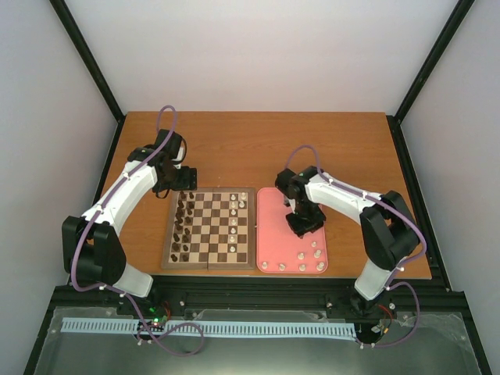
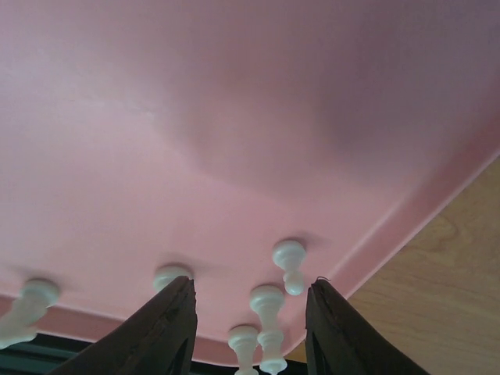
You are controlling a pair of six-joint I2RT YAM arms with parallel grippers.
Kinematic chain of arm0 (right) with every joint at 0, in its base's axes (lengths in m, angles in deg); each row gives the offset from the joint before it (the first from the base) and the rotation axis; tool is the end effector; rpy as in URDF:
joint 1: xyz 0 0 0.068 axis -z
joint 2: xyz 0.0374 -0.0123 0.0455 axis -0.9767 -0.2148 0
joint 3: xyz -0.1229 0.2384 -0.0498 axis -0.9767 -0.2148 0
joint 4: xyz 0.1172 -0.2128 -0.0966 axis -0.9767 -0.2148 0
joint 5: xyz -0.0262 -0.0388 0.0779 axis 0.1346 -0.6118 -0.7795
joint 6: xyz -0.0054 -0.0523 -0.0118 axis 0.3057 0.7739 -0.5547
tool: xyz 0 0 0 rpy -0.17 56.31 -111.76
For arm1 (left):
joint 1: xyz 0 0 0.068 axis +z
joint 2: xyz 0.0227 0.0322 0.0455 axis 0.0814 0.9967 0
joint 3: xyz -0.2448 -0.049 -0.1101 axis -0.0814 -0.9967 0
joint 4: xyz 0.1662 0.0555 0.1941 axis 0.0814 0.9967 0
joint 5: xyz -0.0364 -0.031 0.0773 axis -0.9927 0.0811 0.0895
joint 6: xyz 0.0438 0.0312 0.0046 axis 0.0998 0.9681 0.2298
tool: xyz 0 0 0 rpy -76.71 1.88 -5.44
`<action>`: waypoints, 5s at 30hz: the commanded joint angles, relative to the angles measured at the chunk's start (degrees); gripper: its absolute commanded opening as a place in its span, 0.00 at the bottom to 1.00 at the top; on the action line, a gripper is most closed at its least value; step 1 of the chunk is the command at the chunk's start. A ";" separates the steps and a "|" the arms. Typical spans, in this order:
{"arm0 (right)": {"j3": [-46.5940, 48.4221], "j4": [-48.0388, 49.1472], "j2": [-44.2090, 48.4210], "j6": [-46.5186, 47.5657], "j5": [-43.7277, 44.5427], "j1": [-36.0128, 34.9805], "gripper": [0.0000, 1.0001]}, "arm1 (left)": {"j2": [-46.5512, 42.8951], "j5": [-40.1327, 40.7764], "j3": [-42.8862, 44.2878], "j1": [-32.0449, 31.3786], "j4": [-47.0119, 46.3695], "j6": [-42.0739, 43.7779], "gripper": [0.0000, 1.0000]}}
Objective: Set up the chess pieces on the board
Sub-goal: Pick up the chess piece from the storage box, then place the chess piece on the chessboard.
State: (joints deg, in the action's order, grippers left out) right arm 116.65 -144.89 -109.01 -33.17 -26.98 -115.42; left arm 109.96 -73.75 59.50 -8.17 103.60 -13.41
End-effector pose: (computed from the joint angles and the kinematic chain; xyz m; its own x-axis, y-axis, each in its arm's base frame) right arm 0.2255 0.1744 0.2017 -0.8964 -0.4203 0.1409 -0.4298 0.9019 -0.0441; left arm 0.2828 -0.0625 0.2736 -0.9316 -0.0830 -0.3538 -0.0671 0.9961 -0.0569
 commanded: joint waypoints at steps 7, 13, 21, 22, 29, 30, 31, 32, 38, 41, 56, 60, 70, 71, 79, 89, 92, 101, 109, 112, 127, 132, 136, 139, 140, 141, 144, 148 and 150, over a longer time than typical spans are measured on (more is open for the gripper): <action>-9.03 5.87 4.14 -4.63 -0.63 4.59 0.38 | 1.31 -1.01 1.64 0.39 -0.55 -0.47 1.00; -11.90 8.05 3.68 -3.83 -1.98 5.88 0.37 | 2.24 -1.29 2.25 0.42 -0.42 -0.55 1.00; -12.65 9.41 2.86 -2.96 -3.08 7.32 0.19 | 2.62 -0.70 2.26 0.37 -0.41 -0.43 1.00; -12.41 9.27 2.79 -2.85 -3.19 7.40 0.16 | 2.67 -0.64 2.26 0.37 -0.28 -0.47 1.00; -13.41 8.99 3.10 -2.67 -4.32 7.42 0.15 | 2.82 -0.37 2.43 0.40 -0.22 -0.43 1.00; -13.56 9.00 3.43 -2.82 -4.07 7.41 0.17 | 2.71 -0.36 2.37 0.40 -0.21 -0.39 1.00; -13.66 8.98 3.73 -2.86 -3.94 7.41 0.20 | 2.67 -0.37 2.35 0.37 -0.24 -0.46 1.00; -13.67 8.92 3.87 -2.95 -3.85 7.46 0.20 | 2.67 -0.37 2.34 0.39 -0.20 -0.47 1.00; -14.53 9.14 4.34 -3.18 -4.29 7.41 0.19 | 2.45 -0.53 2.30 0.38 -0.17 -0.42 1.00; -14.65 9.10 4.56 -3.36 -4.59 7.41 0.13 | 2.34 -0.51 2.17 0.40 -0.15 -0.47 1.00; -5.67 4.30 9.79 -2.68 0.24 7.03 0.03 | 1.49 -1.15 2.50 0.39 -0.25 -0.05 1.00; -0.40 2.08 11.82 -2.45 2.12 5.29 0.03 | 1.82 -2.40 2.79 0.40 -0.77 0.36 1.00; 13.19 -5.56 6.45 -7.36 4.85 -9.93 0.03 | 4.99 -6.03 8.45 0.39 0.65 0.25 1.00; 14.82 -6.40 5.06 -8.24 4.46 -11.90 0.03 | 5.39 -6.61 9.08 0.36 1.03 0.31 1.00; 20.65 -6.88 -4.21 -7.28 -2.71 -23.40 0.03 | 3.15 -4.47 8.64 0.31 1.00 0.67 1.00; 28.85 -7.96 -14.27 -1.31 -6.78 -27.69 0.03 | -0.13 -3.78 5.95 0.35 0.42 0.50 1.00; 31.45 -8.25 -17.35 -0.80 -8.05 -28.64 0.03 | -0.92 -3.63 5.86 0.36 0.41 0.32 1.00; 35.63 -8.81 -22.99 -0.07 -9.06 -31.88 0.03 | -1.82 -3.22 5.64 0.36 0.26 0.16 1.00; 35.46 -7.01 -24.30 -1.05 -8.66 -32.79 0.03 | -2.56 -3.18 5.66 0.35 0.20 0.14 1.00; 34.80 -5.29 -24.39 -1.94 -7.83 -32.84 0.03 | -3.18 -3.25 5.06 0.36 0.11 0.16 1.00; 34.75 -4.92 -26.12 -3.92 -5.29 -32.84 0.03 | -5.20 -3.01 4.10 0.36 0.16 0.23 1.00; 34.64 -4.80 -26.43 -4.04 -5.39 -32.84 0.03 | -5.55 -3.09 3.80 0.32 0.18 0.23 1.00; 34.64 -4.80 -26.84 -3.86 -5.87 -32.85 0.04 | -5.80 -3.29 3.53 0.35 0.03 0.16 1.00; 34.90 -4.91 -27.18 -3.92 -5.98 -32.80 0.05 | -6.10 -3.27 3.39 0.29 0.07 0.15 1.00; 34.92 -4.89 -27.20 -3.96 -5.87 -32.79 0.05 | -6.15 -3.31 3.33 0.33 0.10 0.16 1.00; 34.92 -4.89 -27.20 -4.09 -5.58 -32.86 0.05 | -6.24 -3.29 3.39 0.36 0.05 0.14 1.00; 35.05 -4.82 -27.50 -4.18 -4.99 -32.84 0.05 | -6.39 -3.27 3.29 0.35 0.05 0.20 1.00; 35.15 -4.80 -27.73 -4.36 -4.45 -32.81 0.05 | -6.57 -3.27 3.01 0.35 -0.07 0.23 1.00; 35.18 -4.82 -27.82 -4.50 -4.32 -32.75 0.06 | -6.73 -3.21 2.94 0.36 -0.07 0.25 1.00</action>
State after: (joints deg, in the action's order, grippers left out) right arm 150.97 -149.80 -135.78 -36.63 -32.54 -147.51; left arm 104.69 -77.09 62.52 -8.17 103.77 -13.37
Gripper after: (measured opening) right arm 0.057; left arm 0.998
